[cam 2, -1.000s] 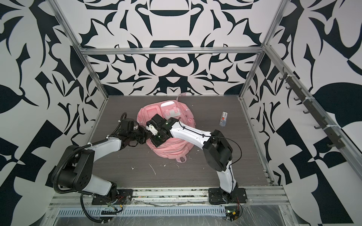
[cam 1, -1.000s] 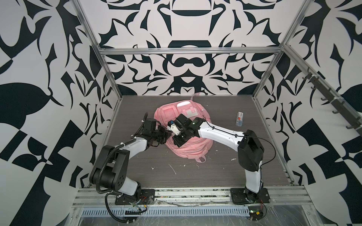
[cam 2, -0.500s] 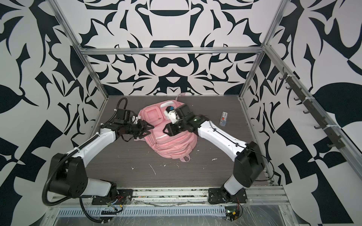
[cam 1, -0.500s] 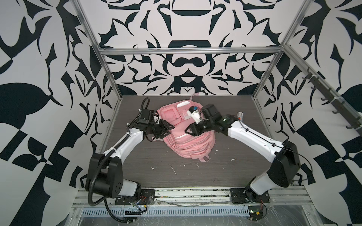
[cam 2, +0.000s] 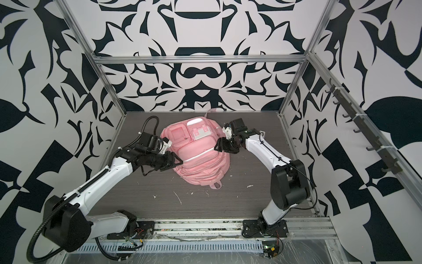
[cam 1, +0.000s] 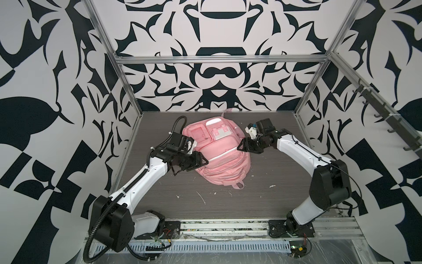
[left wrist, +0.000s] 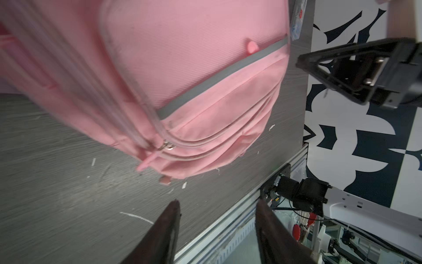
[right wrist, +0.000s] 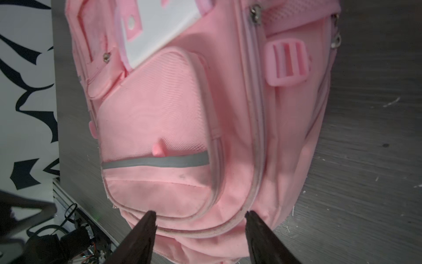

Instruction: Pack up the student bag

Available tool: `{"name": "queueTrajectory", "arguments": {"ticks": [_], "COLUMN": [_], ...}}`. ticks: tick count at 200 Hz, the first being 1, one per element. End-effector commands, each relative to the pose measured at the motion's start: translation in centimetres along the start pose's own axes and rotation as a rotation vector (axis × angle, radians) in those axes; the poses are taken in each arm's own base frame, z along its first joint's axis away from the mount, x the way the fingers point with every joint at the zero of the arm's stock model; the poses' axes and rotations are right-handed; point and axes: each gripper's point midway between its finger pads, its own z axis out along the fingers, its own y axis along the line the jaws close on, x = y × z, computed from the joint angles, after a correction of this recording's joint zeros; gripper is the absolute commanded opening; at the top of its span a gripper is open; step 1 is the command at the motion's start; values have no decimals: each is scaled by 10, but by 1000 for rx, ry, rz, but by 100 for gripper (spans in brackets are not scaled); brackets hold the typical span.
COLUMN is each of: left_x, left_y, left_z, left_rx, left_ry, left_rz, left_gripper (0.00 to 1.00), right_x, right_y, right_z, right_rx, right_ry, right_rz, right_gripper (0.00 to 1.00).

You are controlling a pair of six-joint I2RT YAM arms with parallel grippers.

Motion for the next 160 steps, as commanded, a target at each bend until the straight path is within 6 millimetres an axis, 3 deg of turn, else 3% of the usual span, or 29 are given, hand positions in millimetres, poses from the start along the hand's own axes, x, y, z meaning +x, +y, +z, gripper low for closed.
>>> {"name": "queueTrajectory", "arguments": {"ticks": [1, 24, 47, 73, 96, 125, 143, 160], "left_x": [-11, -11, -8, 2, 33, 68, 65, 47], "left_y": [-11, -30, -22, -9, -5, 29, 50, 54], "left_z": [11, 34, 53, 46, 27, 12, 9, 11], "left_rx": [-123, -216, -372, -418, -352, -340, -311, -258], "left_ry": [-11, 28, 93, 113, 174, 207, 170, 111], "left_rz": [184, 354, 446, 413, 399, 319, 215, 160], "left_gripper": [64, 71, 74, 71, 70, 68, 67, 65], "right_x": [-22, -32, -36, -26, 7, 43, 50, 46], "right_y": [11, 3, 0, 0, -2, 6, 8, 16], "right_z": [-15, -19, -28, -36, -39, -35, -25, -18], "right_rx": [-59, -114, -140, -109, -5, 35, 24, 2], "right_ry": [-83, -136, -160, -119, -40, 19, 33, 43], "right_rz": [94, 178, 204, 202, 195, 199, 206, 199], "right_gripper": [66, 66, 66, 70, 74, 75, 75, 76]}}
